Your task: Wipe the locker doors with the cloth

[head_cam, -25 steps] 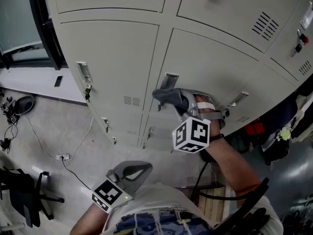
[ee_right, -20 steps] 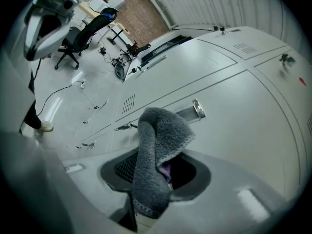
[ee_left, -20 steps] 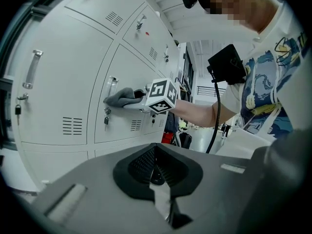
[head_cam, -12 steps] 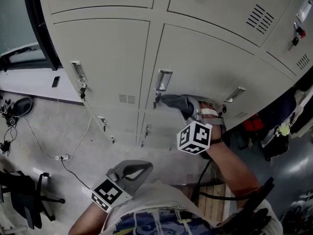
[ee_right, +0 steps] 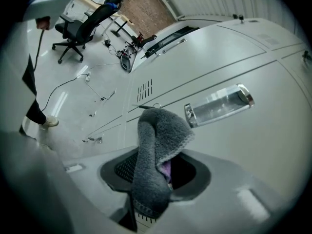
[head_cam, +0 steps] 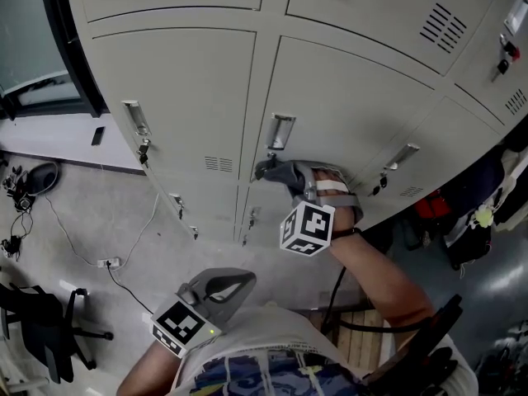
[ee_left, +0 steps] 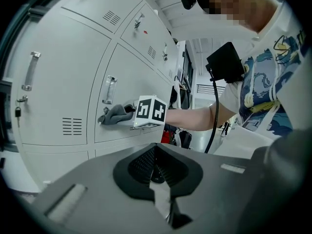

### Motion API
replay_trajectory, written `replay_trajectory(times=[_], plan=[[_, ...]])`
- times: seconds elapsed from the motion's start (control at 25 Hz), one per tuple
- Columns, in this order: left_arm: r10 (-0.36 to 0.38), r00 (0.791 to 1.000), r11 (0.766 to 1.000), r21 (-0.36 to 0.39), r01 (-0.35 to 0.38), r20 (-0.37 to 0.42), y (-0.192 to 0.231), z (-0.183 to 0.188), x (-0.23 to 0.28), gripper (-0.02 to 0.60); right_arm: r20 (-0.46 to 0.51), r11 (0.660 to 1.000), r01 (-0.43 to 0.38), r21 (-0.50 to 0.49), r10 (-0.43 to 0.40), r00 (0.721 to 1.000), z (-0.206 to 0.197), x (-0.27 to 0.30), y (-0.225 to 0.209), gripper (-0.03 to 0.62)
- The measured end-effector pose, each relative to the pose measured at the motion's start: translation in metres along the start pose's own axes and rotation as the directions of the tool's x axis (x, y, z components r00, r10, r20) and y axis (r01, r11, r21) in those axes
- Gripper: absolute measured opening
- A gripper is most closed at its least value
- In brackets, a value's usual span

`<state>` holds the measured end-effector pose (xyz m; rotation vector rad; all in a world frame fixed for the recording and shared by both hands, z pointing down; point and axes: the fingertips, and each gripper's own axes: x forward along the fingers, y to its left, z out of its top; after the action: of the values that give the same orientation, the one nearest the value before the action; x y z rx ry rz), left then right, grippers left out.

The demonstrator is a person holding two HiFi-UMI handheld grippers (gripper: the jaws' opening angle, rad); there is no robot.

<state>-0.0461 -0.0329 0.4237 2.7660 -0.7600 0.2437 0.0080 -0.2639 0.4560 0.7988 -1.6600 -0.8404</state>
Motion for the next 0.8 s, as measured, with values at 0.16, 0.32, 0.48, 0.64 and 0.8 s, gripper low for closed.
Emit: replay_trajectory(times=[0.16, 0.32, 0.48, 0.64, 0.8], plan=[[0.004, 1.0, 1.0, 0.003, -0.004, -0.001, 0.003, -0.001, -0.002, 0.003, -0.031, 1.0, -0.012, -0.013, 0.011, 0.999, 0.002, 0.008, 0.013, 0.147], [0.007, 1.0, 1.0, -0.004, -0.007, -0.008, 0.007, 0.0, -0.005, 0.003, -0.049, 0.999, -0.031, -0.019, 0.03, 0.998, 0.002, 0.016, 0.025, 0.147], [0.002, 1.0, 1.0, -0.028, -0.002, -0.012, 0.009, 0.0, -0.006, 0.003, -0.069, 0.998, -0.059, -0.02, 0.058, 0.996, -0.001, 0.025, 0.038, 0.146], [0.005, 1.0, 1.0, -0.03, -0.005, -0.004, 0.013, -0.003, -0.009, 0.003, -0.068, 0.995, -0.091, -0.03, 0.089, 0.994, -0.002, 0.036, 0.053, 0.146], [0.012, 1.0, 0.999, -0.031, -0.012, -0.007, 0.015, 0.001, -0.009, 0.003, -0.085, 0.993, -0.11, -0.046, 0.106, 0.991, -0.008, 0.043, 0.064, 0.146]])
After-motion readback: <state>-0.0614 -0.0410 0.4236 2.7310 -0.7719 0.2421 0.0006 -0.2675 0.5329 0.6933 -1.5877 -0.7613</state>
